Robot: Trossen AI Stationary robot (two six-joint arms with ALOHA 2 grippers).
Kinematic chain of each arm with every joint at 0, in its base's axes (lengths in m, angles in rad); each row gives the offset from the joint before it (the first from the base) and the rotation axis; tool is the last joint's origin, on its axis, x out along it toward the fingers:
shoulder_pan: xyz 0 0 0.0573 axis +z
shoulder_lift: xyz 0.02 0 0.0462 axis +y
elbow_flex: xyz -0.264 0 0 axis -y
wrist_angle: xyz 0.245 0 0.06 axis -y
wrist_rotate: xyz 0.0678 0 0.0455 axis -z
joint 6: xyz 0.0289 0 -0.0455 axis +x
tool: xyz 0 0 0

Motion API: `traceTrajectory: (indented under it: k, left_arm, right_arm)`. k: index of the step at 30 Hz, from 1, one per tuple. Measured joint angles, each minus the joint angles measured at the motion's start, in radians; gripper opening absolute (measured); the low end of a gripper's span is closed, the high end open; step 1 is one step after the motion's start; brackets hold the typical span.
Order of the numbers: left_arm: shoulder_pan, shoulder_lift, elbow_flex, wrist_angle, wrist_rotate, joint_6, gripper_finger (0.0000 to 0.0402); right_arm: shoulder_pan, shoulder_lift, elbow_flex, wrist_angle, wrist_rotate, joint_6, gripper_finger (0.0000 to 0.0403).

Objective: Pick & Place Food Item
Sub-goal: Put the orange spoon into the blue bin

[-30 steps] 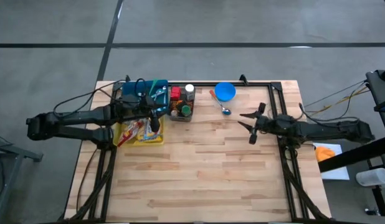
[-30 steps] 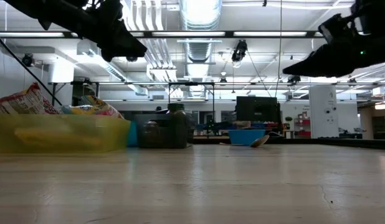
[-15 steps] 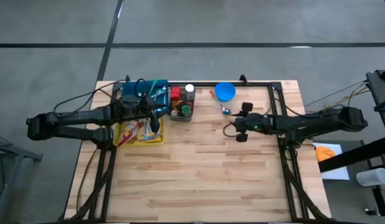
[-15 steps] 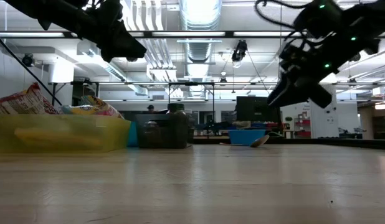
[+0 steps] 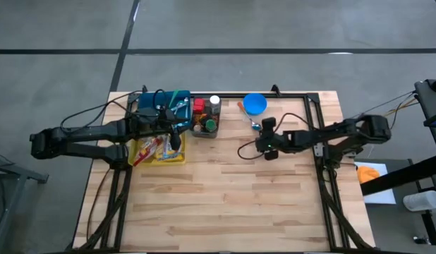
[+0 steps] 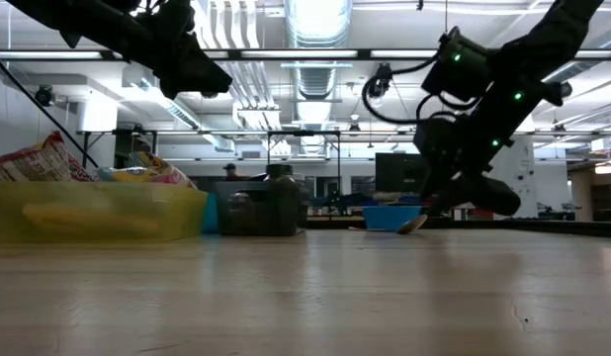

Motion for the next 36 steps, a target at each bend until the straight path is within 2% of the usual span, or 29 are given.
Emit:
traceTrajectory:
  k: [17,30,33,36]
  left_arm:
    - [0.0,0.0,0.0,0.0,0.0,0.0,0.0137]
    - [0.0,0.0,0.0,0.0,0.0,0.0,0.0137]
    - [0.0,0.0,0.0,0.0,0.0,0.0,0.0137]
    - [0.0,0.0,0.0,0.0,0.0,0.0,0.0137]
  right_arm:
    - [-0.137,0.208,0.065,0.085,0.003,-0.084,0.0157]
    - [-0.148,0.209,0.073,0.088,0.008,-0.092,0.0157]
    - [-0.148,0.217,0.073,0.089,-0.004,-0.098,0.0143]
    - [-0.148,0.221,0.073,0.089,-0.019,-0.101,0.0106]
